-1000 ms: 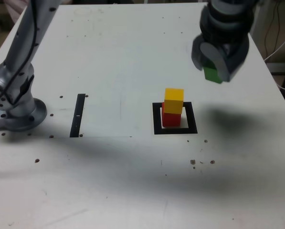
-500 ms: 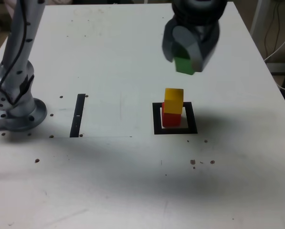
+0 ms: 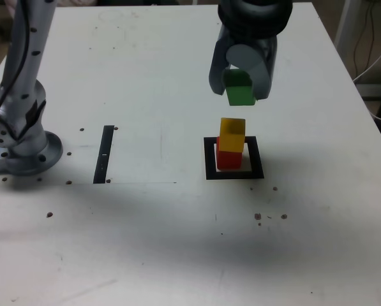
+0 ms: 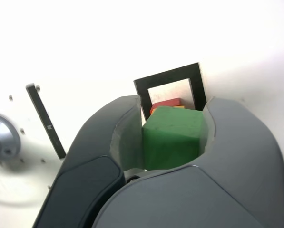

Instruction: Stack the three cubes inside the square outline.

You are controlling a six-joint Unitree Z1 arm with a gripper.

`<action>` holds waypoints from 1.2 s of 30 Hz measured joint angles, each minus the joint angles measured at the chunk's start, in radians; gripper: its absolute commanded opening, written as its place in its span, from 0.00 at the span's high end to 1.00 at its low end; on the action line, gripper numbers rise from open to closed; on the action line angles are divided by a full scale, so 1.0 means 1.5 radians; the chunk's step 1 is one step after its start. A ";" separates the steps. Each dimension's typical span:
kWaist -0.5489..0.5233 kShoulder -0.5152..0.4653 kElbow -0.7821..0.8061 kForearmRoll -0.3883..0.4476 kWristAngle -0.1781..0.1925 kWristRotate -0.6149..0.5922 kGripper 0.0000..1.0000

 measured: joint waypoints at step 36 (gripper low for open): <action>0.030 -0.009 0.067 0.000 -0.095 -0.082 0.80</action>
